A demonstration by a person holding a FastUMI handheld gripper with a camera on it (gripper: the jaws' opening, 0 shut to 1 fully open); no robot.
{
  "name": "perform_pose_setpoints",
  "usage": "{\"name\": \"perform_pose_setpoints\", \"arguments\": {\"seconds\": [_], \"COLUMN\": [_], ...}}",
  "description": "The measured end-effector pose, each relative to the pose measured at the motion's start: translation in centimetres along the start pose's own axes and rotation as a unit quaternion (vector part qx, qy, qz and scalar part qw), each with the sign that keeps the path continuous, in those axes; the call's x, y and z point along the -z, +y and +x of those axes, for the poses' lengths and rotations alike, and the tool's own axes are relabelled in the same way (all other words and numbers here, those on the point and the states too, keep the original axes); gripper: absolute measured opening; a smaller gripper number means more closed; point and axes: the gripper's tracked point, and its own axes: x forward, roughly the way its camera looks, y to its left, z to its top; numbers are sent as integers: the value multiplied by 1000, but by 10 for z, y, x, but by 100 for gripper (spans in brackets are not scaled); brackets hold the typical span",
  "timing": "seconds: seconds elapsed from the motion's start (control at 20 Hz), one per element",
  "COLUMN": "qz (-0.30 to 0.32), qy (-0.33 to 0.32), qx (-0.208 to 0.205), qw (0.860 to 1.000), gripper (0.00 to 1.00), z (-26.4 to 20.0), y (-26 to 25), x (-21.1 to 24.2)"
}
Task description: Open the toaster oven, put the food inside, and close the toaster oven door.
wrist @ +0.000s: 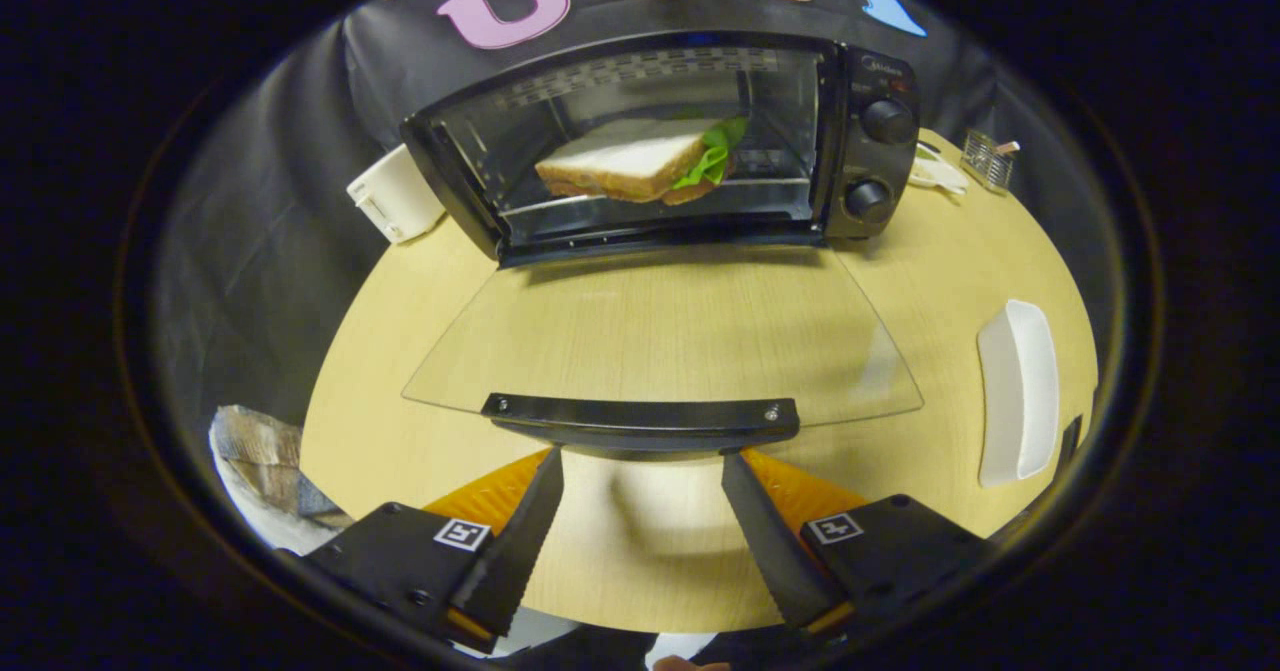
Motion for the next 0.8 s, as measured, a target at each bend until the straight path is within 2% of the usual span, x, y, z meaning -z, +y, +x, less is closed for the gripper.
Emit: {"name": "perform_pose_setpoints", "arguments": {"seconds": [0.25, 0.4, 0.6, 0.8], "qz": [15, 19, 22, 21], "qy": [-56, -104, -148, -165], "qx": [-25, -29, -36, -23], "qw": [998, 994, 988, 986], "gripper": [99, 99, 99, 99], "z": [-29, -38, -37, -25], "y": [16, 21, 27, 21], "x": [-38, -77, -122, -152]}}
